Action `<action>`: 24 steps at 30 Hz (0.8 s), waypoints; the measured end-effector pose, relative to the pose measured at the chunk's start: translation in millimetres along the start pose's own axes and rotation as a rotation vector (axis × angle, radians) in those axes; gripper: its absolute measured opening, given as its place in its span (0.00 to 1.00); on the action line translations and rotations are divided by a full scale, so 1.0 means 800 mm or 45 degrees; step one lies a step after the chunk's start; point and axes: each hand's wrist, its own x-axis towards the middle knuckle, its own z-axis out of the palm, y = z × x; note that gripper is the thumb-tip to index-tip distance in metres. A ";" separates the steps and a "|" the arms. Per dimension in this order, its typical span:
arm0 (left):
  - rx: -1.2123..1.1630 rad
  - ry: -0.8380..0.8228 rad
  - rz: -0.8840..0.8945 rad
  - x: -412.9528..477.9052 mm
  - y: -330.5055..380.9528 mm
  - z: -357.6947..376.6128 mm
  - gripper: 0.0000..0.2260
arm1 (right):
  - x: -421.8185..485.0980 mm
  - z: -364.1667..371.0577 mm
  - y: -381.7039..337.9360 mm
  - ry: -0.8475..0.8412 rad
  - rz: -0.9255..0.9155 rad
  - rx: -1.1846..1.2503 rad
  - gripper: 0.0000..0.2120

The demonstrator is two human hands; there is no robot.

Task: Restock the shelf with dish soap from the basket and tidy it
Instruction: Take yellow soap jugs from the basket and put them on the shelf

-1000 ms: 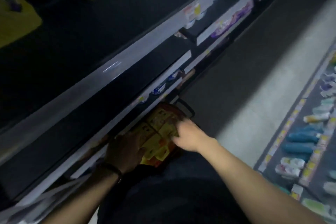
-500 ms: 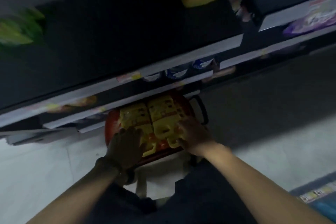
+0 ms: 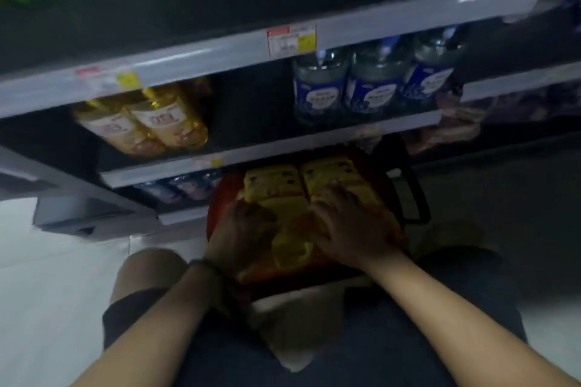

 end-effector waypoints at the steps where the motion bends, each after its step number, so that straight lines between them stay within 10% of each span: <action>1: -0.046 0.016 -0.060 -0.011 -0.001 -0.005 0.13 | -0.015 0.005 -0.010 0.001 0.048 -0.055 0.29; 19: 0.049 -0.328 -0.340 -0.023 0.024 0.008 0.25 | -0.018 0.029 -0.018 0.008 -0.006 0.016 0.35; 24: 0.028 -0.236 -0.331 -0.017 0.026 0.002 0.41 | -0.011 0.033 -0.012 0.015 0.044 0.052 0.38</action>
